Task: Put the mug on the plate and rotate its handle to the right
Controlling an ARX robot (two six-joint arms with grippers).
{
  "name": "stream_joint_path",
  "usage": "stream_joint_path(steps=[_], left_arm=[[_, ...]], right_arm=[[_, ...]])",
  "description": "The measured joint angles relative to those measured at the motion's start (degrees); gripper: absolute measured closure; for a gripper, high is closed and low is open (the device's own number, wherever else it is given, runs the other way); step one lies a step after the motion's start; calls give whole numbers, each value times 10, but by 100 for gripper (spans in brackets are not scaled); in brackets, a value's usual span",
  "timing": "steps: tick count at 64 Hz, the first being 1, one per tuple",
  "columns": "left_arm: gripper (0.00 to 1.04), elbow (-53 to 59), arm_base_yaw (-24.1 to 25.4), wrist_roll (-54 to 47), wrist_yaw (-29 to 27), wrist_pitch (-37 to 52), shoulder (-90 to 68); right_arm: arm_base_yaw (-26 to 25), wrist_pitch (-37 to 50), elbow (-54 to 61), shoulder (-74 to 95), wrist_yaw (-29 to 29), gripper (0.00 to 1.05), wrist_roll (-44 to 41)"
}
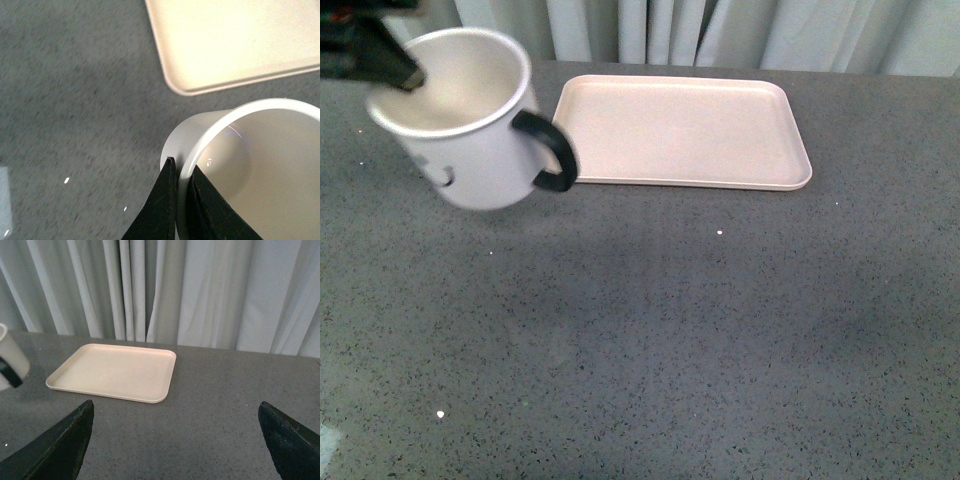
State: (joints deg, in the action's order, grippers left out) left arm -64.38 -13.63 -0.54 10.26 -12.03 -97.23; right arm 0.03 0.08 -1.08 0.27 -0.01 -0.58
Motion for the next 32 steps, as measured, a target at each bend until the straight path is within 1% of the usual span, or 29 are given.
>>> stream_joint_path(steps=[5, 9, 16, 21, 32], left_arm=[[103, -39, -19, 11, -4, -10, -27], [103, -93, -39, 24, -14, -27, -68], [103, -164, -51, 55, -18, -33, -127], [103, -174, -51, 71, -34, -30, -137], [103, -174, -50, 83, -35, -28, -137]], right_arm=[[0, 0, 0, 0, 0, 9, 0], [0, 0, 0, 0, 0, 9, 0], [0, 0, 0, 0, 0, 9, 0], [0, 0, 0, 0, 0, 9, 0], [0, 0, 0, 0, 0, 9, 0]])
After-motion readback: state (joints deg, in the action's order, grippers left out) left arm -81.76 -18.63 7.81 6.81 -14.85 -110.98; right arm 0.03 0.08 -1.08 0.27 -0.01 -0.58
